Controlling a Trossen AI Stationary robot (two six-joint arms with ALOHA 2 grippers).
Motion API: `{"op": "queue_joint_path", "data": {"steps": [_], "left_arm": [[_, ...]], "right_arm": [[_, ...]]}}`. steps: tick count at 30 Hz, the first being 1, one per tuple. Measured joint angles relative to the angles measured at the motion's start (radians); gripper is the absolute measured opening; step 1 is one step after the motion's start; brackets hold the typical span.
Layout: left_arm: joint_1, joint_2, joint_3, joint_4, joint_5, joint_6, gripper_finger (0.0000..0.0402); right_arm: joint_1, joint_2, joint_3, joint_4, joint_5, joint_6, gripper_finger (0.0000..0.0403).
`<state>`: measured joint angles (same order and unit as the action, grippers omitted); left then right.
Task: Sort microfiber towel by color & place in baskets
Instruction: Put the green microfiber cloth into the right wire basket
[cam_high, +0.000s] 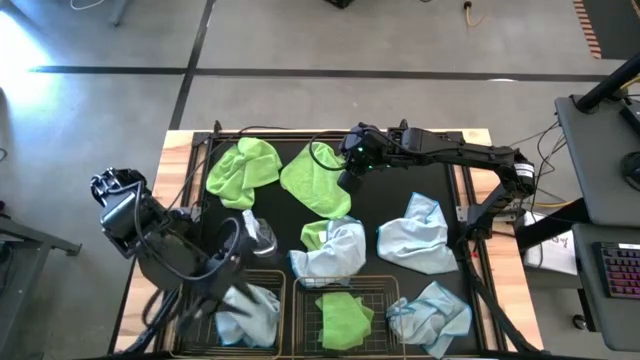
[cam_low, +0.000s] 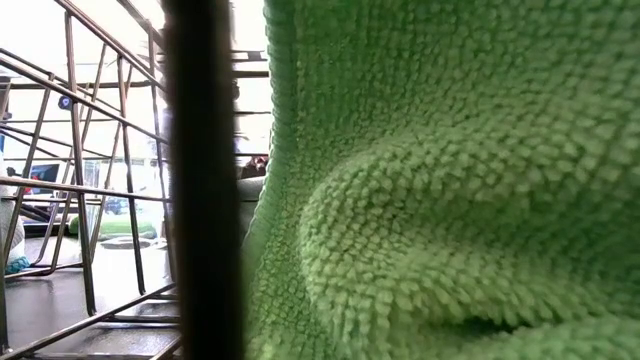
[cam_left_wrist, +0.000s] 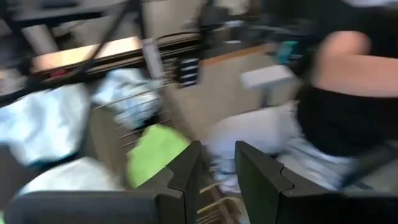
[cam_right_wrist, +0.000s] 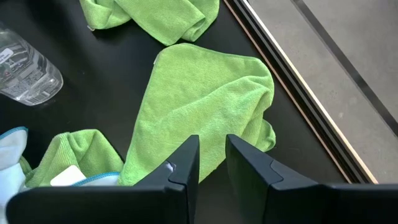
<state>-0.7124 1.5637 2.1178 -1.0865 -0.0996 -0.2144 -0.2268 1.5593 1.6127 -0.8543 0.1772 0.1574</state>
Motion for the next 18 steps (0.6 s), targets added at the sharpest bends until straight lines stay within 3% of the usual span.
{"op": "queue_joint_path", "data": {"steps": [5, 18], "left_arm": [[0.000, -0.001, 0.000, 0.067, 0.188, 0.074, 0.0082], [0.001, -0.001, 0.000, 0.071, 0.197, 0.076, 0.0082]], "right_arm": [[0.000, 0.000, 0.000, 0.000, 0.000, 0.000, 0.0077], [0.000, 0.000, 0.000, 0.000, 0.000, 0.000, 0.0086]]}}
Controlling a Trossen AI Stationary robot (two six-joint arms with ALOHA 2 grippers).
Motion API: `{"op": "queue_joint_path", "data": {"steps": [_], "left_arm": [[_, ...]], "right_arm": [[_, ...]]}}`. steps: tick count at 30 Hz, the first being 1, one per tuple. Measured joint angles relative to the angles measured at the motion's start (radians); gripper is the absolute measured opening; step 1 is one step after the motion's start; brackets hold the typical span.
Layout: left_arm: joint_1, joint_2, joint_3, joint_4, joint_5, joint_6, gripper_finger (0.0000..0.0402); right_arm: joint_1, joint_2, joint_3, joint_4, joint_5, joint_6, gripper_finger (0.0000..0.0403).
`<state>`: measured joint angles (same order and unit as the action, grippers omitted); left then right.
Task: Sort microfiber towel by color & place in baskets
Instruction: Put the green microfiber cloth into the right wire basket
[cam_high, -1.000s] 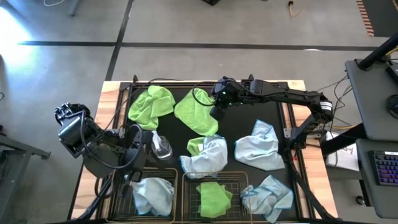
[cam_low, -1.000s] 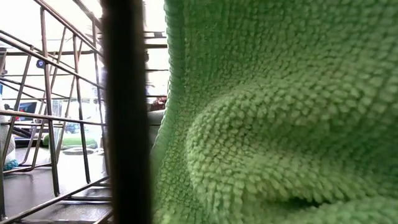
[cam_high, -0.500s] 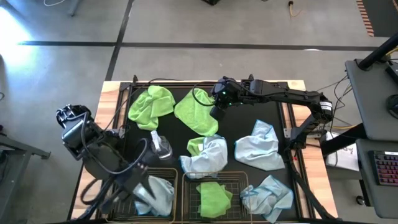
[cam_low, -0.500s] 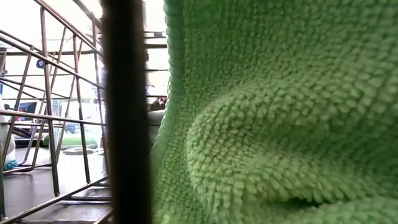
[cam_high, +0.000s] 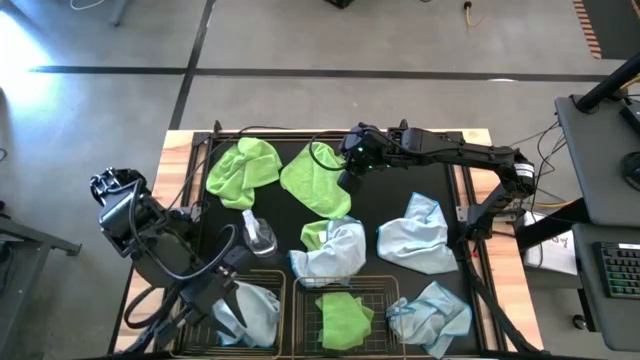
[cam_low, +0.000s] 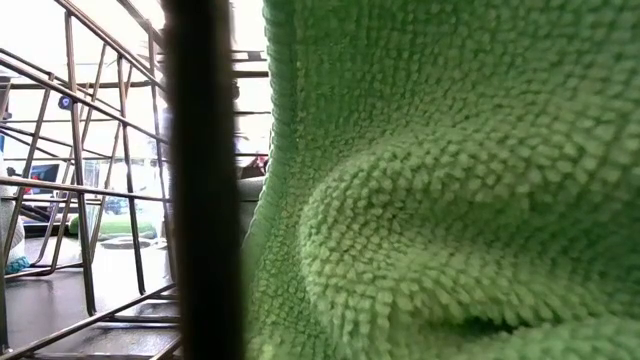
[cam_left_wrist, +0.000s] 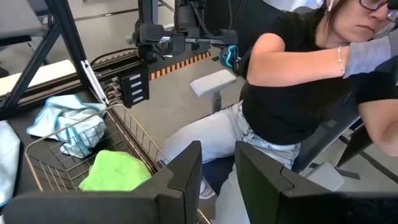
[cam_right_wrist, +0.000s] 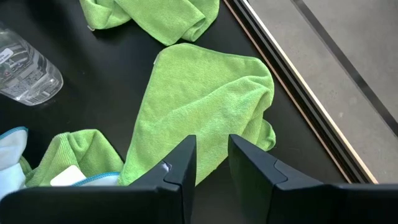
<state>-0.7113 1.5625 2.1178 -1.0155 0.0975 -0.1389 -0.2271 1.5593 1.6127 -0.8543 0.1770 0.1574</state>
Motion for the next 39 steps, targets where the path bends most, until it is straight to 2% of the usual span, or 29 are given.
{"op": "queue_joint_path", "data": {"steps": [7, 18, 35, 39], "left_arm": [[0.000, 0.001, -0.005, 0.006, 0.075, 0.010, 0.0082], [0.000, 0.001, -0.005, 0.012, 0.104, -0.005, 0.0082], [0.009, -0.002, -0.005, 0.001, 0.099, -0.003, 0.0082], [0.010, -0.003, -0.005, -0.006, 0.048, 0.002, 0.0082]], "right_arm": [[0.000, 0.000, 0.000, 0.000, 0.000, 0.000, 0.0074], [0.000, 0.000, 0.000, 0.000, 0.000, 0.000, 0.0070], [0.000, 0.000, 0.000, 0.000, 0.000, 0.000, 0.0077], [0.000, 0.000, 0.000, 0.000, 0.000, 0.000, 0.0081]]}}
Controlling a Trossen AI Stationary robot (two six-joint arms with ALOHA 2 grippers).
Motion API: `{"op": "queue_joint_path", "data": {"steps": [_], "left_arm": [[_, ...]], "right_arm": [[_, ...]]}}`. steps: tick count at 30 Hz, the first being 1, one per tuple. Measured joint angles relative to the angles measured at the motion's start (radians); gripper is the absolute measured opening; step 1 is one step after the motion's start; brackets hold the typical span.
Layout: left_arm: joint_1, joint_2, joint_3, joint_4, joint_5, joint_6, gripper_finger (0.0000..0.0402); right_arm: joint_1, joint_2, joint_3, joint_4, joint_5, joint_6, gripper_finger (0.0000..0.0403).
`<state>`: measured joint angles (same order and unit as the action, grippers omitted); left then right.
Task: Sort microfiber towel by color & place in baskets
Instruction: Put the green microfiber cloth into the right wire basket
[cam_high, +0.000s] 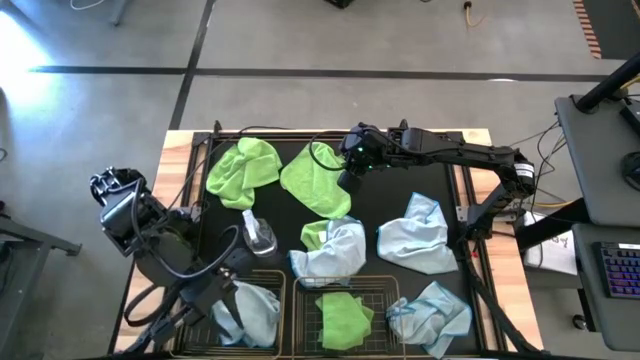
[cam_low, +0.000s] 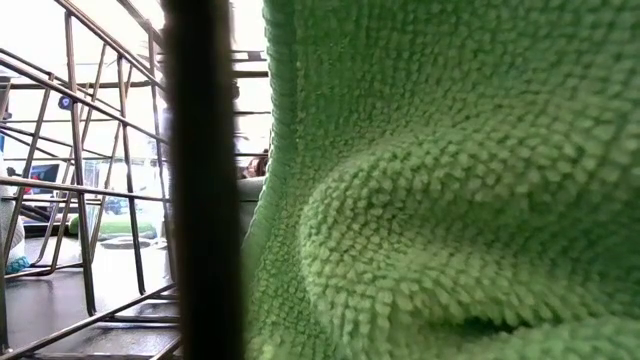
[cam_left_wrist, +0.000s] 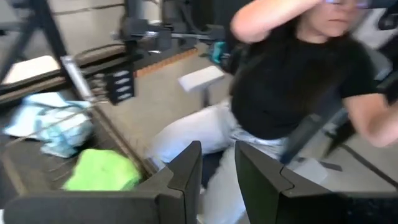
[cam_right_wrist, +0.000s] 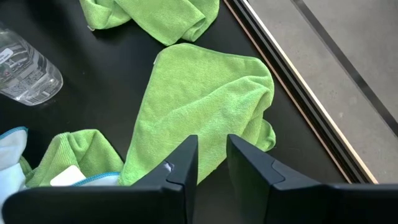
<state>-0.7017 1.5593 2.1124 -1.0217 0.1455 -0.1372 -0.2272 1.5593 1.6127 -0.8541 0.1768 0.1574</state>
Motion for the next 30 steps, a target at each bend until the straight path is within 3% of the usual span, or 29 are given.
{"op": "queue_joint_path", "data": {"steps": [8, 13, 30], "left_arm": [[0.000, -0.013, 0.000, -0.111, -0.401, -0.002, 0.0082], [0.000, -0.013, 0.000, -0.097, -0.559, -0.010, 0.0082], [0.025, -0.025, 0.000, -0.237, -0.584, -0.076, 0.0082]], "right_arm": [[0.000, 0.000, 0.000, 0.000, 0.000, 0.000, 0.0080], [0.000, 0.000, 0.000, 0.000, 0.000, 0.000, 0.0071], [0.000, 0.000, 0.000, 0.000, 0.000, 0.000, 0.0068]]}}
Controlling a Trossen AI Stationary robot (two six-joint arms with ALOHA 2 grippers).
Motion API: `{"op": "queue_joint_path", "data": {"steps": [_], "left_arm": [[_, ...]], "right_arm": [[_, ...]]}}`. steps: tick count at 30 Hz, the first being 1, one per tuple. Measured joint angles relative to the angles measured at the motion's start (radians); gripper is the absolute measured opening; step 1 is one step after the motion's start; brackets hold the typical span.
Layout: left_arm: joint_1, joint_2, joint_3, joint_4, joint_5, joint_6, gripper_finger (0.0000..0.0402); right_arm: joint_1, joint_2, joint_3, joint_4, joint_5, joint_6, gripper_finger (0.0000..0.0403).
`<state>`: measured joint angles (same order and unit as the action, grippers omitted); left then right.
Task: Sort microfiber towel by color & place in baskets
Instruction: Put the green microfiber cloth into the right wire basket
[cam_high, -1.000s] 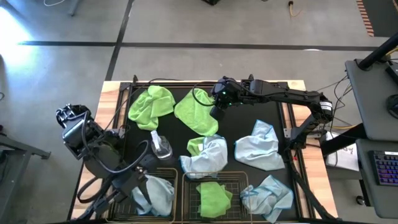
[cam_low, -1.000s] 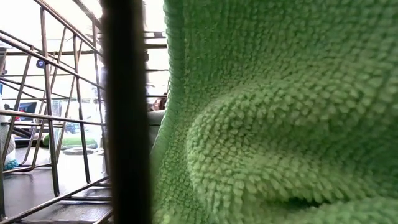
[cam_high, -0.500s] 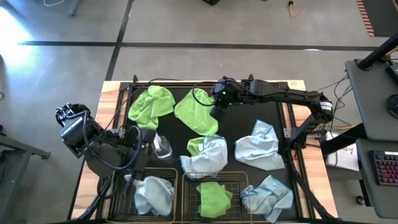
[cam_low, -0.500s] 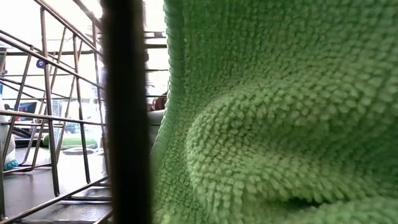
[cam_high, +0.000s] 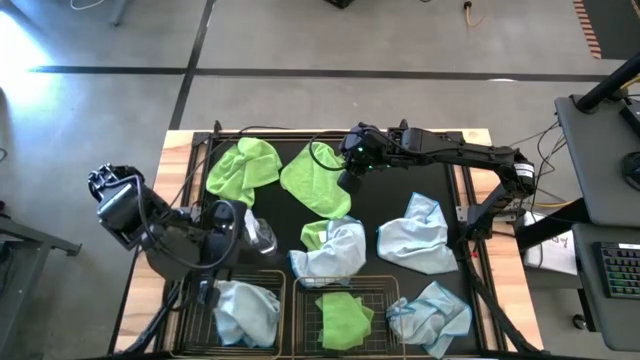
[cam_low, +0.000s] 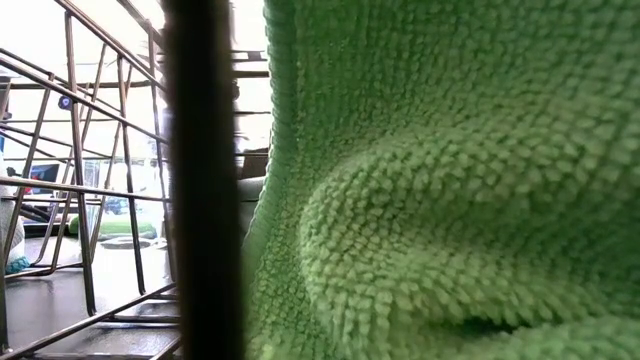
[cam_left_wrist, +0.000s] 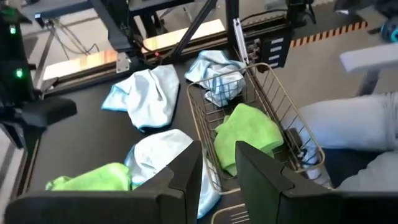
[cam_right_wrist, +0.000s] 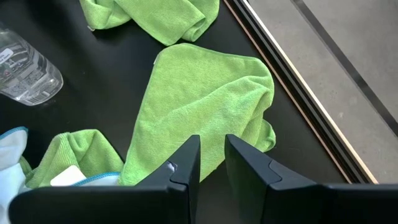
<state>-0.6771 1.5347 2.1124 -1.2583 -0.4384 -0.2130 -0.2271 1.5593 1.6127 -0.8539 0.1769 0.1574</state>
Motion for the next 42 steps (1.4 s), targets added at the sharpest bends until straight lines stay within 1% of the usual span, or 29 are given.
{"op": "queue_joint_path", "data": {"steps": [4, 7, 12, 16, 26, 29, 31, 35, 38, 42], "left_arm": [[0.000, 0.001, 0.000, 0.000, -0.003, -0.109, 0.0082], [0.000, 0.001, 0.000, -0.014, -0.047, -0.147, 0.0082], [0.001, 0.005, 0.000, -0.054, -0.099, -0.147, 0.0082], [0.002, 0.014, -0.001, -0.073, -0.105, -0.103, 0.0082], [0.001, 0.016, -0.001, -0.094, -0.129, -0.104, 0.0082], [0.004, 0.015, -0.001, -0.091, -0.158, -0.074, 0.0082], [0.007, 0.016, -0.001, -0.089, -0.200, -0.057, 0.0082], [0.008, 0.017, -0.001, -0.083, -0.238, -0.060, 0.0082], [0.008, 0.017, 0.000, -0.071, -0.246, -0.084, 0.0082], [0.008, 0.018, 0.000, -0.070, -0.283, -0.132, 0.0082]], "right_arm": [[0.000, 0.000, 0.000, 0.000, 0.000, 0.000, 0.0068], [0.000, 0.000, 0.000, 0.000, 0.000, 0.000, 0.0068], [0.000, 0.000, 0.000, 0.000, 0.000, 0.000, 0.0068], [0.000, 0.000, 0.000, 0.000, 0.000, 0.000, 0.0068], [0.000, 0.000, 0.000, 0.000, 0.000, 0.000, 0.0068], [0.000, 0.000, 0.000, 0.000, 0.000, 0.000, 0.0068], [0.000, 0.000, 0.000, 0.000, 0.000, 0.000, 0.0068], [0.000, 0.000, 0.000, 0.000, 0.000, 0.000, 0.0068], [0.000, 0.000, 0.000, 0.000, 0.000, 0.000, 0.0068], [0.000, 0.000, 0.000, 0.000, 0.000, 0.000, 0.0068]]}}
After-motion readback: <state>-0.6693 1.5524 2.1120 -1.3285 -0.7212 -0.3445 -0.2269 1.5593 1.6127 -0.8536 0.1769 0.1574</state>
